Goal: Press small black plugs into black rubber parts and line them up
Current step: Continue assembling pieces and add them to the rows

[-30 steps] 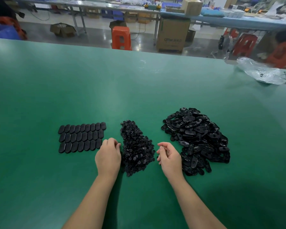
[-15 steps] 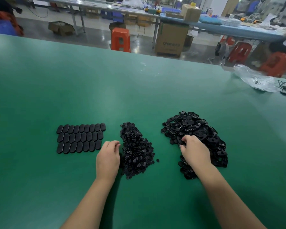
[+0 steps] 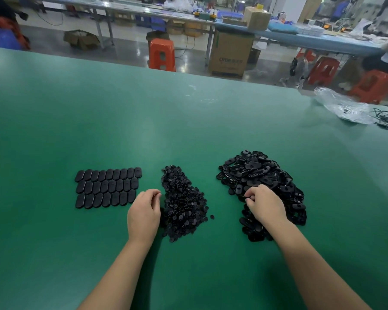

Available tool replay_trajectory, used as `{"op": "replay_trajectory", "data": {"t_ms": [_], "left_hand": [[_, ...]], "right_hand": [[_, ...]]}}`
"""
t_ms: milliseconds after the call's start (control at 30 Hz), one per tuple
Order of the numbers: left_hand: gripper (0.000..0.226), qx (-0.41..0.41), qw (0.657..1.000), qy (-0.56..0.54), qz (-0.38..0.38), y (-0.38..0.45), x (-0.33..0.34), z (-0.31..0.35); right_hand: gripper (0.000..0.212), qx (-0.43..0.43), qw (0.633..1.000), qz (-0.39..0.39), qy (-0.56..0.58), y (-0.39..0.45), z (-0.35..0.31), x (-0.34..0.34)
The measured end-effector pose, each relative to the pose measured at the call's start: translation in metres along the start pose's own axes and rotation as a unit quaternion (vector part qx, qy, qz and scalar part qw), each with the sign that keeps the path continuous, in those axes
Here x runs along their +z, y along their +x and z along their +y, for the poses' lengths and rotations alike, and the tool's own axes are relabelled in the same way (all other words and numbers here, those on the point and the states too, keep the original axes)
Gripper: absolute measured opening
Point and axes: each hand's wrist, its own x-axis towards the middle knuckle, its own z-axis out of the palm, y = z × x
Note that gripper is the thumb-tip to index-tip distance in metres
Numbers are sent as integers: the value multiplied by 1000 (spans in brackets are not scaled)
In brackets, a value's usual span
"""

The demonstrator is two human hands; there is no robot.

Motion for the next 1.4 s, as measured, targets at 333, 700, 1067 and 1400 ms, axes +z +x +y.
{"op": "replay_trajectory", "data": {"t_ms": [333,700,1067,1400], "left_hand": [[13,6,1000,-13,3,-1,-1,4],[25,-40,999,-34,-10,0,-4,8],[18,-13,999,-49,16,0,-9,9],[18,-24,984,-158,-78,-22,18,84]], "right_hand": [[17,3,848,-18,530,-21,-27,0],[36,50,770,19,635,-40,-60,64],[11,36,820,44,569,-46,-63,72],[17,33,802,44,595,-45,-63,73]]}}
